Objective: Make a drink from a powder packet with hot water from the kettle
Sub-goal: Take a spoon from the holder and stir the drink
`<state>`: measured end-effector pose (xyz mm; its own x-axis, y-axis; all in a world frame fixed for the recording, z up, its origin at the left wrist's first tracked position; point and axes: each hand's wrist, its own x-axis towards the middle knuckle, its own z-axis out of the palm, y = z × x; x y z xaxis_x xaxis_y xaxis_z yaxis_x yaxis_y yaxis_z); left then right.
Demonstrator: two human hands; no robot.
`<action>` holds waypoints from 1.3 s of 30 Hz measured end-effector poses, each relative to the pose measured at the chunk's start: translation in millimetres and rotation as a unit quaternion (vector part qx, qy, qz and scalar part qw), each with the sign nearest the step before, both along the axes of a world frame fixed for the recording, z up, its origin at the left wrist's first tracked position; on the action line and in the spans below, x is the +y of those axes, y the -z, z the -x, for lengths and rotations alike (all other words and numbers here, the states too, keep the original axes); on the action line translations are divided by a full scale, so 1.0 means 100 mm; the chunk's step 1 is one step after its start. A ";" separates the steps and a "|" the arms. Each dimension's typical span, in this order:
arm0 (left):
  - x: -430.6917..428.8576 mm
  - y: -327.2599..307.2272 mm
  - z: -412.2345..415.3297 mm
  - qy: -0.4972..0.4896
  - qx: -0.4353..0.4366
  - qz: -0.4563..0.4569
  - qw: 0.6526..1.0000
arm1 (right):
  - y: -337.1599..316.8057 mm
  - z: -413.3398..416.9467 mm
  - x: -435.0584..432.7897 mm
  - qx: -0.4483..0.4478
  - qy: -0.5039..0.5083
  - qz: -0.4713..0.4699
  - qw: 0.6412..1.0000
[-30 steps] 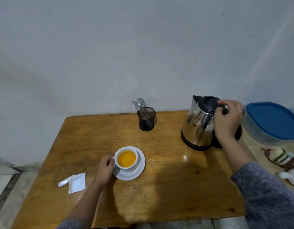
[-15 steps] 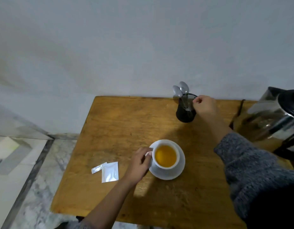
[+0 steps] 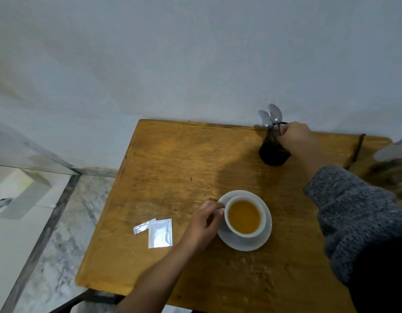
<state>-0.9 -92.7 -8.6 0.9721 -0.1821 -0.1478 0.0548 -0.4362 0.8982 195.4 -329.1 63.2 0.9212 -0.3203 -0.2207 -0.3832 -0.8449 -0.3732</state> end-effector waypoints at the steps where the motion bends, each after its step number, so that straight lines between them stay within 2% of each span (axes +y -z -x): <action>1: 0.00 -0.01 0.00 0.000 0.003 0.001 1.000 | -0.01 0.01 0.00 -0.001 0.004 -0.001 1.000; 3: -0.01 -0.02 0.01 0.004 0.003 0.002 1.000 | -0.05 0.04 0.00 -0.018 0.019 -0.014 1.000; 6: 0.00 -0.03 0.01 0.009 -0.001 0.012 1.000 | -0.17 0.12 -0.01 -0.099 0.040 -0.024 0.994; 10: 0.00 -0.03 0.00 0.021 0.002 0.004 1.000 | -0.52 0.26 -0.01 -0.195 0.005 -0.010 0.981; 13: -0.02 -0.02 0.00 0.015 -0.006 -0.002 1.000 | -0.82 0.38 -0.03 -0.212 -0.084 -0.116 0.967; 15: -0.03 -0.04 0.01 0.011 0.003 -0.006 1.000 | -0.98 0.54 -0.01 -0.183 -0.153 -0.162 0.958; 18: -0.03 -0.07 0.04 0.008 0.016 0.002 1.000 | -1.05 0.79 0.03 -0.070 -0.212 -0.161 0.961; 22: -0.01 -0.07 0.03 0.017 0.006 -0.007 1.000 | -1.00 1.09 0.06 0.074 -0.285 -0.066 0.953; 28: -0.02 -0.07 0.01 0.009 0.017 -0.003 1.000 | -0.79 1.44 0.11 0.202 -0.312 -0.003 0.928; 32: -0.01 -0.07 0.01 0.010 0.032 -0.007 0.999 | -0.60 1.58 0.27 0.211 -0.323 0.041 0.922; 36: -0.01 -0.09 0.00 0.004 0.041 -0.010 0.999 | -0.46 1.66 0.41 0.154 -0.351 0.098 0.919; 39: -0.02 -0.10 -0.01 0.000 0.047 -0.011 0.999 | -0.43 1.69 0.45 0.103 -0.341 0.072 0.932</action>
